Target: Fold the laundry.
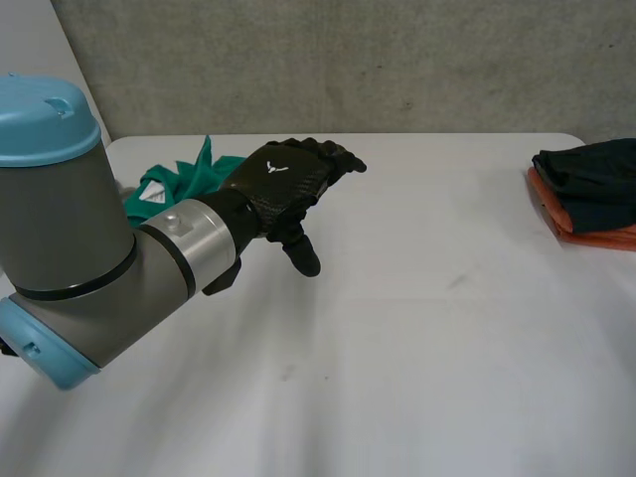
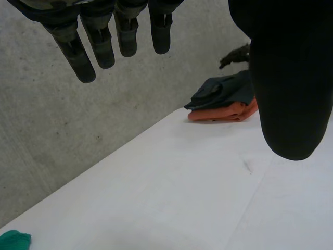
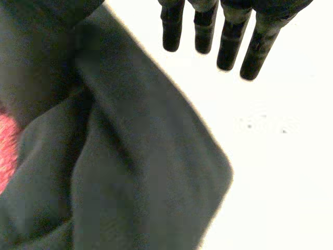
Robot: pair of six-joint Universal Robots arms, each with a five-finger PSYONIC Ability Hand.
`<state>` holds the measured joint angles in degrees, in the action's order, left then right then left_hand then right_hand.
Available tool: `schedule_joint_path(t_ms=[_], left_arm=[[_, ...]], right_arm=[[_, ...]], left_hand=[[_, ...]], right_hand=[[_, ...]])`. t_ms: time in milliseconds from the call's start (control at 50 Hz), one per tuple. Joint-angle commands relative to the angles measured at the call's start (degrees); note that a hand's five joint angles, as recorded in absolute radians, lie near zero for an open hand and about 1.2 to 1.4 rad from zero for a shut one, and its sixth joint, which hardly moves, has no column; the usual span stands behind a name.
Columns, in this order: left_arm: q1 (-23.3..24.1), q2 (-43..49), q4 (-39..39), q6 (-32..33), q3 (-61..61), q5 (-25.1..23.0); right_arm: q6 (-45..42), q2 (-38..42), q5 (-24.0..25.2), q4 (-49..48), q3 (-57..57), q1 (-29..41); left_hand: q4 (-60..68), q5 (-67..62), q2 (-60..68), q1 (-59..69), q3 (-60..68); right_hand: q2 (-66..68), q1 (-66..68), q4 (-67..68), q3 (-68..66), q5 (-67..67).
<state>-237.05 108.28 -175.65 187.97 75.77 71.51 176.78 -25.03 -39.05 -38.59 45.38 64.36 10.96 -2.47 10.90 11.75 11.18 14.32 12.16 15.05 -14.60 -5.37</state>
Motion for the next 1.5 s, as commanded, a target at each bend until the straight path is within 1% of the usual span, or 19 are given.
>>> schedule_joint_path(t_ms=[20,100,180,200,300,340,400,460,600,700,780,920,940,1060,1180,1380,1400,1480,1500], left_arm=[[0.0,-0.1,0.0,-0.1,0.0,-0.1],[0.3,-0.3,0.0,-0.5,0.0,-0.1],[1.1,-1.5,0.2,-2.1,0.2,-0.1],[1.3,-1.9,0.2,-2.4,0.3,-0.1],[2.3,-4.8,-0.1,-3.7,1.5,-0.4],[2.5,-5.6,-0.1,-3.8,1.8,-0.5],[2.7,-6.7,-0.2,-4.1,2.1,-1.1],[3.2,-7.9,-0.3,-5.1,2.5,-3.1],[2.9,-9.3,-0.7,-5.7,3.2,-4.3],[2.7,-9.4,-1.3,-5.5,3.3,-3.9],[1.7,-9.3,-2.8,-4.9,3.6,-2.9],[-6.2,-9.2,-8.2,-3.4,5.9,1.9],[-9.3,-9.0,-9.3,-1.7,6.7,2.1],[-19.5,-3.2,-13.4,7.9,6.6,1.8],[-28.4,14.6,-14.5,17.4,-4.6,1.2],[-30.5,31.4,-15.2,17.5,-18.2,-6.8],[-30.5,32.3,-15.2,17.6,-18.8,-6.6],[-30.2,36.9,-16.1,17.5,-23.9,-4.8],[-29.9,38.3,-16.1,17.8,-25.5,-3.5]], right_arm=[[-1.1,-13.2,-7.6,1.3,13.2,-2.8],[-4.9,-16.2,-7.8,4.3,15.5,-6.1],[-18.7,-16.5,-10.8,12.6,13.5,-8.8],[-26.1,-16.6,-14.8,15.7,11.8,-9.6],[-42.8,-17.5,-32.6,20.5,7.4,-9.5],[-44.1,-18.6,-38.3,19.8,6.3,-8.7],[-42.6,-22.3,-40.9,18.2,6.5,-6.4],[-38.7,-31.2,-43.0,15.9,9.0,-1.1],[-30.7,-39.3,-42.1,16.0,17.6,10.7],[-19.9,-49.4,-35.1,16.2,31.3,23.9],[-14.2,-54.3,-29.3,15.5,42.7,30.5],[-13.0,-55.1,-27.7,15.6,57.0,40.6],[-13.1,-55.1,-27.7,15.7,58.0,41.5],[-13.7,-54.9,-28.6,16.0,63.0,44.0],[-14.4,-53.7,-29.1,16.2,64.6,42.8],[-14.5,-52.1,-29.1,16.2,65.5,41.7],[-14.5,-51.7,-29.1,16.2,65.5,41.7],[-14.6,-51.3,-29.1,16.2,65.7,41.4],[-14.6,-51.2,-29.1,16.2,65.7,41.3]], left_hand=[[1.1,0.4,1.2,0.3,0.9],[1.1,0.4,1.2,0.3,0.9],[1.3,0.2,1.3,0.5,1.0],[1.3,0.2,1.3,0.5,1.0],[1.3,0.2,1.3,0.5,1.0],[1.1,0.4,1.2,0.3,0.9],[1.1,0.4,1.2,0.3,0.9],[1.3,0.2,1.3,0.5,1.0],[1.1,0.4,1.2,0.3,0.9],[1.1,0.4,1.2,0.3,0.9],[0.9,0.6,1.0,0.1,0.7],[0.4,1.1,0.5,-0.4,0.2],[0.3,1.2,0.3,-0.5,0.0],[-0.1,1.6,0.0,-0.9,-0.3],[0.6,0.9,0.7,-0.2,0.4],[4.5,-2.9,4.5,3.7,4.2],[6.5,-5.0,6.5,5.7,6.2],[32.5,-31.0,32.5,31.7,32.3],[48.9,-47.4,48.9,48.1,48.7]], right_hand=[[-4.3,-2.2,-5.1,4.6,5.4],[-4.3,-2.2,-5.1,4.6,5.4],[-4.3,-2.2,-5.1,4.6,5.4],[-4.3,-2.2,-5.1,4.6,5.4],[-4.3,-2.2,-5.1,4.6,5.4],[-4.3,-2.2,-5.1,4.6,5.4],[-4.3,-2.2,-5.1,4.6,5.4],[-4.3,-2.2,-5.1,4.6,5.4],[-4.3,-2.2,-5.1,4.6,5.4],[-4.3,-2.2,-5.1,4.6,5.4],[-4.3,-2.2,-5.1,4.6,5.4],[-4.3,-2.2,-5.1,4.6,5.4],[-4.3,-2.2,-5.1,4.6,5.4],[-4.3,-2.2,-5.1,4.6,5.4],[-4.3,-2.2,-5.1,4.6,5.4],[-4.3,-2.2,-5.1,4.6,5.4],[-4.3,-2.2,-5.1,4.6,5.4],[-4.3,-2.2,-5.1,4.6,5.4],[-4.3,-2.2,-5.1,4.6,5.4]])
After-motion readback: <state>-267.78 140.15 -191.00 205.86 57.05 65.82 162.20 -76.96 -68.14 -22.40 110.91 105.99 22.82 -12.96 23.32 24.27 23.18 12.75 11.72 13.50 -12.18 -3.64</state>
